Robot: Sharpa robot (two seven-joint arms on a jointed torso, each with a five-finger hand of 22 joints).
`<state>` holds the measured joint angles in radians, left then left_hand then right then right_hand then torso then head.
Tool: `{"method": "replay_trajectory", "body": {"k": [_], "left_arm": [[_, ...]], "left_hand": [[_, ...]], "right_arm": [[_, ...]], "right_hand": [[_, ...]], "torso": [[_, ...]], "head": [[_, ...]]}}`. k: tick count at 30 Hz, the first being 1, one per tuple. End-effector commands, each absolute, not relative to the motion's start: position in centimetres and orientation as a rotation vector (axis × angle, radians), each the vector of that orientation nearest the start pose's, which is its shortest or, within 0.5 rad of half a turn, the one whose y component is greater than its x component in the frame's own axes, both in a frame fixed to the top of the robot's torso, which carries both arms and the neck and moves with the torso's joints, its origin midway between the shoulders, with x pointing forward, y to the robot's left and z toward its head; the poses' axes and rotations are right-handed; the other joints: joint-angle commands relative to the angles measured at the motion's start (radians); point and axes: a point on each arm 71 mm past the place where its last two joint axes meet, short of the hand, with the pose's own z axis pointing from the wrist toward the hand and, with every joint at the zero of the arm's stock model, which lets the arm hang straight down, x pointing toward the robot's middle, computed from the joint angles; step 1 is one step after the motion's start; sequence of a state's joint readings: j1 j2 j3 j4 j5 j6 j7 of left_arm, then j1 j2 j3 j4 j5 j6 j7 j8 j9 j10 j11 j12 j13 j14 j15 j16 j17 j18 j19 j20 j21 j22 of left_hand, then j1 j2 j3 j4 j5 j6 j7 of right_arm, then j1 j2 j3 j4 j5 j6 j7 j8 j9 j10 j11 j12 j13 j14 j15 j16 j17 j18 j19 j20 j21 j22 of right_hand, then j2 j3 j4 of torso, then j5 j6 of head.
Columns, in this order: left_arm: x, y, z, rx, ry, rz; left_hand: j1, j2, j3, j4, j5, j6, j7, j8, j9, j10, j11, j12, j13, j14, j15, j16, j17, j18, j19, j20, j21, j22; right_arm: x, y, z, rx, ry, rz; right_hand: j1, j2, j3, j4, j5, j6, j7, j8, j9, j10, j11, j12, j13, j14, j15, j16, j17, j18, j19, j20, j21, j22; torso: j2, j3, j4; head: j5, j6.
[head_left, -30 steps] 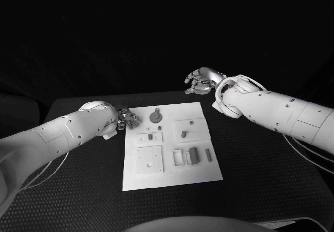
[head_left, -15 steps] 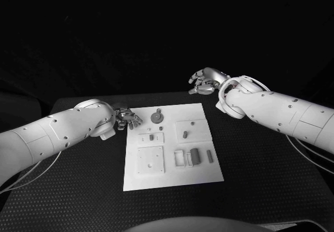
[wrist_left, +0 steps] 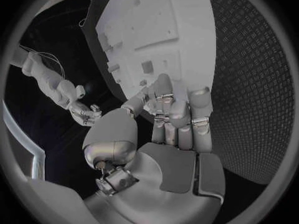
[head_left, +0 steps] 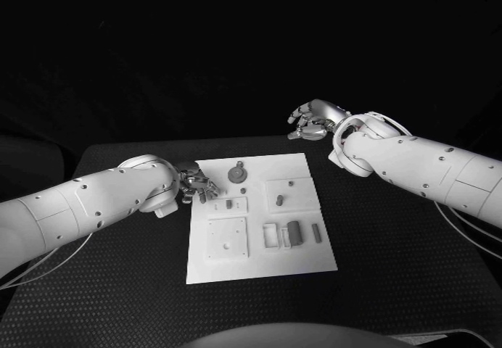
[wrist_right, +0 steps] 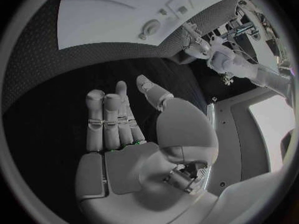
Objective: Assemble the parts on the task board
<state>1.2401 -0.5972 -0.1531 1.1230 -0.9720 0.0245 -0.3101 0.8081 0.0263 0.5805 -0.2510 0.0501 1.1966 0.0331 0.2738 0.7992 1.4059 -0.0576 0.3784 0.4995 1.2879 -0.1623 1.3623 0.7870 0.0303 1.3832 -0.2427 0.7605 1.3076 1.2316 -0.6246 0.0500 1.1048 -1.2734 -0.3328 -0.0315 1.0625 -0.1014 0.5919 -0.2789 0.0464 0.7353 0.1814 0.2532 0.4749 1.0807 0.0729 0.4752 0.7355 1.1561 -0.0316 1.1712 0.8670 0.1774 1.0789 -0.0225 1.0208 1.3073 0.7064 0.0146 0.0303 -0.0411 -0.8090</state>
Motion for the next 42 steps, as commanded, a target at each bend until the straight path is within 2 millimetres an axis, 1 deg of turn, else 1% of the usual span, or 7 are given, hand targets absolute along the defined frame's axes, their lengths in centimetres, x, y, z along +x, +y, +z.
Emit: {"method": "replay_trajectory", "body": {"k": [1, 8, 14, 17, 25, 28, 42], "left_arm": [[53.5, 20.2, -26.0, -0.283, 2.236, -0.463], [53.1, 20.3, -26.6, -0.253, 2.26, -0.428], [53.2, 20.4, -26.7, -0.228, 2.269, -0.403], [53.2, 20.3, -26.9, -0.224, 2.273, -0.4], [53.2, 20.3, -27.2, -0.219, 2.279, -0.383], [53.2, 20.2, -27.3, -0.219, 2.28, -0.383], [53.1, 19.8, -27.7, -0.208, 2.287, -0.375]], "left_hand": [[0.051, 0.039, 0.039, -0.035, 0.006, 0.003, 0.002, 0.001, 0.001, 0.0, 0.002, 0.006, 0.001, 0.005, -0.003, 0.0, 0.002, 0.072, 0.008, 0.0, 0.004, 0.019], [0.052, 0.039, 0.039, -0.035, 0.006, 0.003, 0.002, 0.001, 0.002, 0.0, 0.001, 0.006, 0.001, 0.005, -0.003, 0.001, 0.003, 0.072, 0.008, 0.0, 0.005, 0.019], [0.051, 0.04, 0.04, -0.034, 0.005, 0.003, 0.002, 0.001, 0.002, 0.0, 0.002, 0.006, 0.002, 0.005, -0.003, 0.001, 0.003, 0.071, 0.008, 0.0, 0.005, 0.019], [0.051, 0.04, 0.04, -0.034, 0.005, 0.003, 0.002, 0.001, 0.002, 0.0, 0.002, 0.007, 0.002, 0.005, -0.003, 0.001, 0.003, 0.071, 0.008, 0.0, 0.005, 0.019], [0.051, 0.041, 0.04, -0.034, 0.005, 0.003, 0.002, 0.001, 0.002, 0.0, 0.001, 0.007, 0.002, 0.005, -0.003, 0.001, 0.004, 0.071, 0.008, 0.0, 0.006, 0.019], [0.051, 0.042, 0.04, -0.034, 0.005, 0.003, 0.002, 0.001, 0.002, 0.0, 0.001, 0.007, 0.002, 0.005, -0.003, 0.001, 0.004, 0.071, 0.008, 0.0, 0.006, 0.019], [0.05, 0.043, 0.039, -0.034, 0.004, 0.003, 0.002, 0.001, 0.003, 0.0, 0.002, 0.007, 0.002, 0.005, -0.003, 0.002, 0.005, 0.07, 0.008, 0.0, 0.006, 0.019]], "right_arm": [[57.2, -21.7, -16.1, 0.105, 1.579, 0.616], [57.2, -21.6, -16.1, 0.104, 1.579, 0.617], [57.2, -21.5, -16.1, 0.102, 1.577, 0.62], [57.2, -21.4, -16.1, 0.102, 1.577, 0.621], [57.2, -21.4, -16.1, 0.101, 1.578, 0.622], [57.2, -21.4, -16.1, 0.101, 1.578, 0.622], [57.1, -21.3, -16.1, 0.099, 1.578, 0.626]], "right_hand": [[-0.012, -0.002, -0.002, 0.005, 0.002, -0.003, 0.01, 0.005, 0.0, 0.0, 0.004, -0.003, 0.001, -0.006, -0.002, -0.002, -0.002, 0.084, 0.004, -0.005, -0.005, 0.001], [-0.012, -0.002, -0.002, 0.005, 0.002, -0.003, 0.01, 0.005, 0.0, 0.0, 0.004, -0.003, 0.001, -0.006, -0.002, -0.002, -0.002, 0.084, 0.004, -0.005, -0.005, 0.001], [-0.012, -0.002, -0.001, 0.005, 0.002, -0.003, 0.01, 0.005, 0.0, 0.0, 0.004, -0.003, 0.001, -0.006, -0.002, -0.002, -0.002, 0.084, 0.005, -0.005, -0.005, 0.001], [-0.012, -0.002, -0.001, 0.005, 0.002, -0.003, 0.01, 0.005, 0.0, 0.0, 0.004, -0.003, 0.001, -0.006, -0.002, -0.002, -0.002, 0.084, 0.005, -0.005, -0.005, 0.001], [-0.013, -0.002, -0.001, 0.006, 0.002, -0.003, 0.01, 0.005, 0.0, 0.0, 0.004, -0.003, 0.002, -0.006, -0.002, -0.002, -0.002, 0.084, 0.005, -0.005, -0.005, 0.002], [-0.013, -0.002, -0.001, 0.006, 0.002, -0.003, 0.01, 0.005, 0.0, 0.0, 0.004, -0.003, 0.002, -0.005, -0.002, -0.002, -0.002, 0.084, 0.005, -0.005, -0.005, 0.002], [-0.013, -0.001, -0.001, 0.006, 0.002, -0.003, 0.01, 0.005, 0.0, 0.001, 0.004, -0.003, 0.002, -0.005, -0.002, -0.001, -0.002, 0.084, 0.005, -0.005, -0.005, 0.002]], "torso": [[0.0, 0.0005, -0.0012], [0.002, 0.0001, -0.0036], [0.001, 0.0012, -0.0023], [0.001, 0.0004, -0.0018], [0.001, 0.0004, -0.0035], [0.001, 0.0015, -0.0031], [0.001, 0.0021, -0.0031]], "head": [[0.002, -0.002], [0.001, -0.005], [0.0, -0.007], [-0.001, -0.007], [-0.002, -0.008], [-0.003, -0.009], [-0.006, -0.01]]}}
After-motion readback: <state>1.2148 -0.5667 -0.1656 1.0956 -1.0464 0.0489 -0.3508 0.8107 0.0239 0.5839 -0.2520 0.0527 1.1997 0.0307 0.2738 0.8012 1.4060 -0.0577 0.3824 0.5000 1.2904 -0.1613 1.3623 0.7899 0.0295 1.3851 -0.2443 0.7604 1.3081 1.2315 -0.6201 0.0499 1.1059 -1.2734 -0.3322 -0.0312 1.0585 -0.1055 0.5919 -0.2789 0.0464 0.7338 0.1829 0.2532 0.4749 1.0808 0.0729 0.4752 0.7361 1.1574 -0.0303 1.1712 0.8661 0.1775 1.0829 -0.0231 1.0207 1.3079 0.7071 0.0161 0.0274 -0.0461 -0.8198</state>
